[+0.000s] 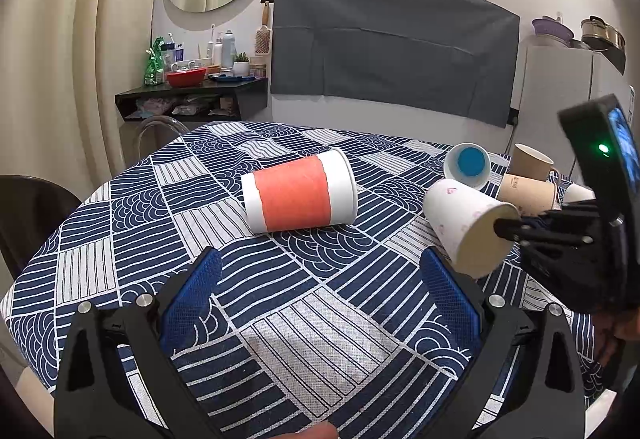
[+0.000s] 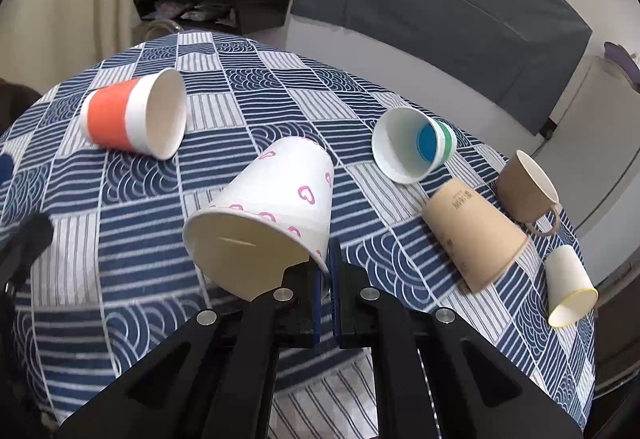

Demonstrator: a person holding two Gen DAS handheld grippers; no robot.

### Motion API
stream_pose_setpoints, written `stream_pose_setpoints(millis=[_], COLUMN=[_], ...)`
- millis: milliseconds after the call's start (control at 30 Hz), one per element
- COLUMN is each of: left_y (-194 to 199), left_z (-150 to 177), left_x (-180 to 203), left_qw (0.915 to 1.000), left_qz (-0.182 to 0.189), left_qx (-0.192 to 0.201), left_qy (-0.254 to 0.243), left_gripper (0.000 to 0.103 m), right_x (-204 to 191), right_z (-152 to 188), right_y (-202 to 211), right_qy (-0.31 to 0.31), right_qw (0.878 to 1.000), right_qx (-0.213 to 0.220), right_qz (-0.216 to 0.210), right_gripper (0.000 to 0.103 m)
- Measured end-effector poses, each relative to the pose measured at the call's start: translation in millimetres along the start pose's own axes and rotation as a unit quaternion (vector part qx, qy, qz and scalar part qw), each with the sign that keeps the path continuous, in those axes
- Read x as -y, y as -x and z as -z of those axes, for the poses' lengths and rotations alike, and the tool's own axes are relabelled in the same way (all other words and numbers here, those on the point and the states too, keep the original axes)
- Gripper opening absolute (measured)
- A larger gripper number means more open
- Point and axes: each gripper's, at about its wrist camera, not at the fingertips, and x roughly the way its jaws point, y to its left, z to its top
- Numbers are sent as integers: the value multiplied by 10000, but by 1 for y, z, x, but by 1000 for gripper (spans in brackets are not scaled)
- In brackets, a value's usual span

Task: Flip cup upside down
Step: 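Lift the pink-heart cup off the table with the right tool, then rotate the held pink-heart cup so its open mouth faces the table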

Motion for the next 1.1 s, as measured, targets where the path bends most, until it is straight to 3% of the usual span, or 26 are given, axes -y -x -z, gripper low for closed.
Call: stream_pose_setpoints(millis=[433,800,867,933,967,1000,1100], left_y=[0,-3,-3,-3,-4,-4,-6], left_z=[-1,-1,-1,-1,-1,-1,-2], left_x=[5,12,13,14,14,15,15], left_qw=[9998,9990,9988,9987,9986,9985,9985], left_qz=[-139,-268,-283,-300,-306,-309,-285], left_qx=[-37,-97,-107,-120,-133,-144,-209], left_qy=[-156,-344,-380,-405,-417,-423,-425], left_gripper=[97,97,97,97,97,97,97], right_x=[25,31,33,34,35,36,38], right_z=[43,52,52,54,55,57,63], right_y=[28,34,35,38,41,44,47], right_qy=[-138,-171,-191,-218,-235,-234,-192], right_qw=[9999,9997,9996,9996,9995,9995,9997], right_qx=[-21,76,70,99,159,189,47], right_qz=[-3,-178,-175,-159,-132,-129,-157], right_gripper=[4,6,19,69,78,85,87])
